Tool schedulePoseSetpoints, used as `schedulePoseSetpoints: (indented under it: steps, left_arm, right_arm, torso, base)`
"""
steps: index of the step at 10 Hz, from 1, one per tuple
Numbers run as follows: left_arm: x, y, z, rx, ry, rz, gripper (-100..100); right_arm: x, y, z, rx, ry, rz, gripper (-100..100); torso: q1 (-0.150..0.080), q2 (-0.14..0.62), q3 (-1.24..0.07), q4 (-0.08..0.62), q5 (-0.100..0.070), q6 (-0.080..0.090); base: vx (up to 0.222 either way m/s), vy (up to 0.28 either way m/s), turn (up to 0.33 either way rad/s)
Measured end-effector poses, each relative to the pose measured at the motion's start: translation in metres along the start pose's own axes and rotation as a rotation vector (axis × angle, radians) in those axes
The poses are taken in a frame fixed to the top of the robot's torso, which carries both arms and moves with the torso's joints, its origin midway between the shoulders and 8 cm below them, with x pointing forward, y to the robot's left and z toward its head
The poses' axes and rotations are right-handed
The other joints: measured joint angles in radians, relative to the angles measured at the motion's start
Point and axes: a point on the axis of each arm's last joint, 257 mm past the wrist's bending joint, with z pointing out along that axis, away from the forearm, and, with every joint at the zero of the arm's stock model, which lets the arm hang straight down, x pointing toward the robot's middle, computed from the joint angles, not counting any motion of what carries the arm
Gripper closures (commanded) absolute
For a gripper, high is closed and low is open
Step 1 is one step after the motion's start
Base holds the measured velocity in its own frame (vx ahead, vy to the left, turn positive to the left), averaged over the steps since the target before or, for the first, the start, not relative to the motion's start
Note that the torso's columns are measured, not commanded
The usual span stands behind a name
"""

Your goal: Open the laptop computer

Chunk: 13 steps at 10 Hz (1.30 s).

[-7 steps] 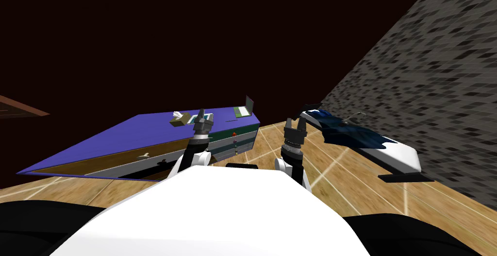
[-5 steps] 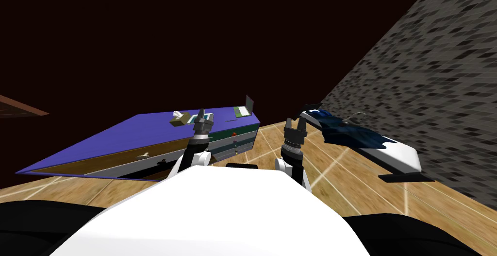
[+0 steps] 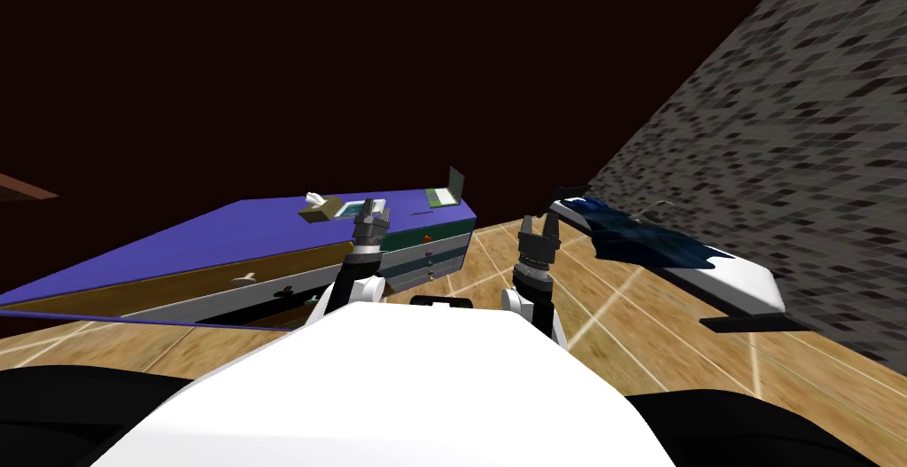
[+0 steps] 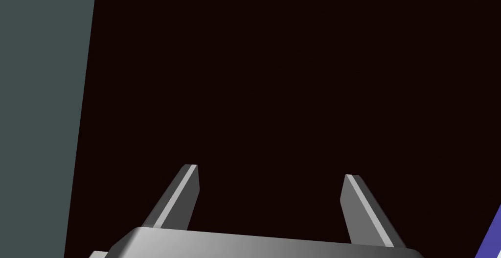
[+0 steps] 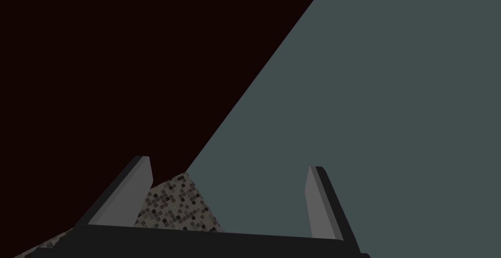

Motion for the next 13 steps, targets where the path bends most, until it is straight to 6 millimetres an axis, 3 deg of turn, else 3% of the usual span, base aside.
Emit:
schedulePoseSetpoints:
  steps: [2, 3, 4, 7, 13]
  left_arm:
    - [0.000, 0.000, 0.000, 0.000, 0.000, 0.000, 0]
    - [0.000, 0.000, 0.000, 0.000, 0.000, 0.000, -100]
    - [-0.001, 0.002, -0.001, -0.008, 0.011, 0.012, -100]
    - [-0.016, 0.012, -0.005, -0.054, 0.034, 0.060, -100]
    - [-0.077, 0.032, -0.011, -0.181, -0.032, 0.119, -100]
  right_arm:
    - [0.000, 0.000, 0.000, 0.000, 0.000, 0.000, 0]
    - [0.000, 0.000, 0.000, 0.000, 0.000, 0.000, 0]
    - [0.000, 0.000, 0.000, 0.001, 0.000, 0.000, 0]
    - [0.000, 0.000, 0.000, 0.001, 0.000, 0.000, 0]
    - [0.000, 0.000, 0.000, 0.001, 0.000, 0.000, 0]
  torso:
    - [0.000, 0.148, -0.295, 0.148, 0.000, 0.000]
    - [0.000, 0.221, -0.443, 0.221, 0.000, 0.000]
    - [-0.001, 0.255, -0.512, 0.254, 0.000, 0.000]
    - [-0.003, 0.267, -0.537, 0.268, -0.001, 0.000]
    - [-0.002, 0.268, -0.537, 0.268, -0.001, 0.000]
  base:
    - [0.000, 0.000, 0.000]
    - [0.012, -0.031, 0.070]
    - [0.003, -0.082, 0.104]
    - [0.009, -0.150, 0.134]
    - [0.050, -0.248, 0.189]
